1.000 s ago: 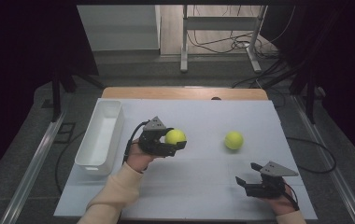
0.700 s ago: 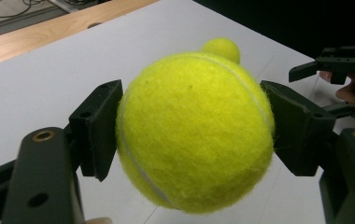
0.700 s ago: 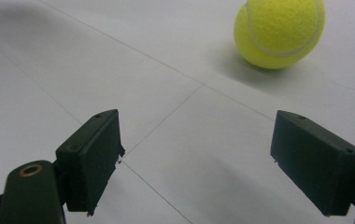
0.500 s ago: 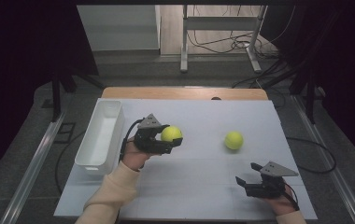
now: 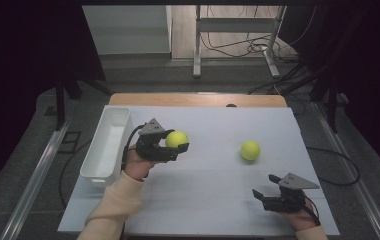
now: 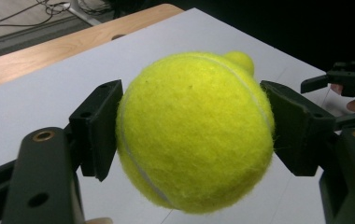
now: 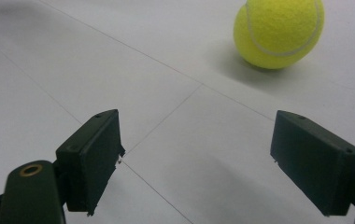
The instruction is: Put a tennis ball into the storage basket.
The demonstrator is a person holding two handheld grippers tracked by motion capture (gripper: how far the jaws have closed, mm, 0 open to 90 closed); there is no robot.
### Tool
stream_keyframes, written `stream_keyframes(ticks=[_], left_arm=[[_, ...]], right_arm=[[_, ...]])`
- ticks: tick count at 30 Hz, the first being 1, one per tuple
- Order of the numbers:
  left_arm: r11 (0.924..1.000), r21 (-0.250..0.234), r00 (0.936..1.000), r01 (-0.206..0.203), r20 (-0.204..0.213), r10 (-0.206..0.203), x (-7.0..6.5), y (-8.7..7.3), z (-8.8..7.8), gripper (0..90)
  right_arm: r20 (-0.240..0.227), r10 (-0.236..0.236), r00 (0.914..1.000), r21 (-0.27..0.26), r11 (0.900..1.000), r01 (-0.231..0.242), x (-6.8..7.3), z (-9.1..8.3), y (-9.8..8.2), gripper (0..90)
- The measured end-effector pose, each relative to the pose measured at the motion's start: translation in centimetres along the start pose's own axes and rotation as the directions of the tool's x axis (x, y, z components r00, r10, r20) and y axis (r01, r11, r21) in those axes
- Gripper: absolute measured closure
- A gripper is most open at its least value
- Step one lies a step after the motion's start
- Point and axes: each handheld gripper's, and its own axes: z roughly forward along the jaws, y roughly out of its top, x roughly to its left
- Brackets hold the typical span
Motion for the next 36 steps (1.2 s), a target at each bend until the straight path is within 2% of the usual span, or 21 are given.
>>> stream_keyframes(ticks=[11,36], left_arm=[[0.9996,-0.024,0.9993,0.013,-0.033,-0.014,0.7,0.2,-1.2,26.2],[0.9966,-0.077,0.9966,0.029,-0.075,-0.035,1.9,0.4,-3.3,26.2]], right_arm=[[0.002,-0.001,1.0000,0.000,1.000,0.001,0.0,0.0,0.0,17.0],[0.000,-0.002,1.0000,-0.007,1.000,0.002,0.0,-0.1,0.0,17.0]])
